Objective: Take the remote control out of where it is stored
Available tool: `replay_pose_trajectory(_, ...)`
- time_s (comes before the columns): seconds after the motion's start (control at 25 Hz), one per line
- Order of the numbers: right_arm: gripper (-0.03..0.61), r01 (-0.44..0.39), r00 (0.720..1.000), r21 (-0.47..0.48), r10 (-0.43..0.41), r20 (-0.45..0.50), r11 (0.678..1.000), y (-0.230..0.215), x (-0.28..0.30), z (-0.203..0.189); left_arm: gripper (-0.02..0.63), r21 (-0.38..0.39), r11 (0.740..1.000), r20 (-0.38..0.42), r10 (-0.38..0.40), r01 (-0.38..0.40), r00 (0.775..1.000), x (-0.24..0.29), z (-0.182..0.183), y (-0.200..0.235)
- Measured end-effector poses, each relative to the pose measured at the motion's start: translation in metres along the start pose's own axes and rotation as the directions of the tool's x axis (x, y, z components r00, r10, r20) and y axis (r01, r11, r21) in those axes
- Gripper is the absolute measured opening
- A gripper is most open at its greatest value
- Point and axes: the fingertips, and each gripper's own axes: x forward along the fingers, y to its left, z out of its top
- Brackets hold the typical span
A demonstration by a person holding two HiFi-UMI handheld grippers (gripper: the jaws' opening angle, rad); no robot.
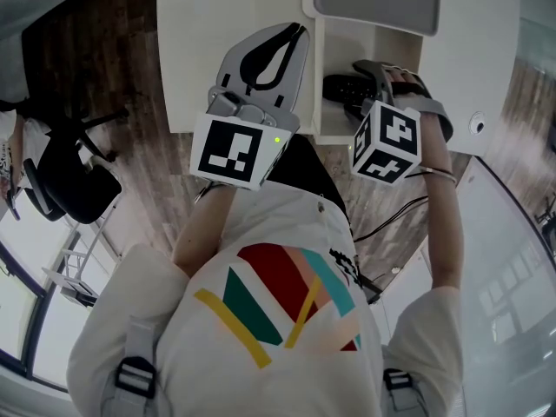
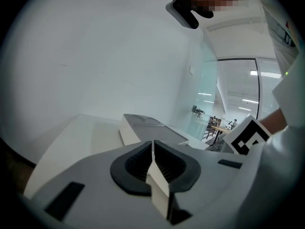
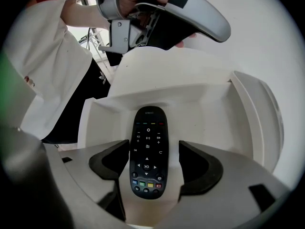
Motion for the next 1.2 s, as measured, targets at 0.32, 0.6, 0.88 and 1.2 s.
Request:
replay_pose_trajectory(0.32, 0.288, -0.011, 0.999, -0.001, 0.011, -0.035, 1.000, -0.006, -0.005, 0.005, 0.006, 0.001, 1.000, 0.019, -0.008, 0.008, 1.000, 0.001, 0.012, 0.005)
replay_pose_trajectory(0.6, 0.247, -0.012, 0.997, 0.018, 0.013, -0.077, 1.000, -0.002, -0.002, 0.000, 0.006, 0.008, 1.000, 0.028, -0.009, 0.009, 1.000, 0.000, 0.014, 0.005)
replay_pose_trajectory(0.88, 0.245, -0.001, 0.999, 0.070, 0.005, -0.049, 0.998, -0.001, -0.001, 0.001, 0.006, 0.042, 0.999, 0.045, -0.019, 0.017, 0.999, -0.002, 0.023, 0.004)
replay_pose_trajectory(1.2, 0.244, 0.094, 0.994, 0.176, -0.103, 0.047, 0.980, -0.024, -0.023, 0.001, 0.006, 0.077, 0.997, 0.051, -0.032, 0.028, 0.998, -0.005, 0.036, -0.002)
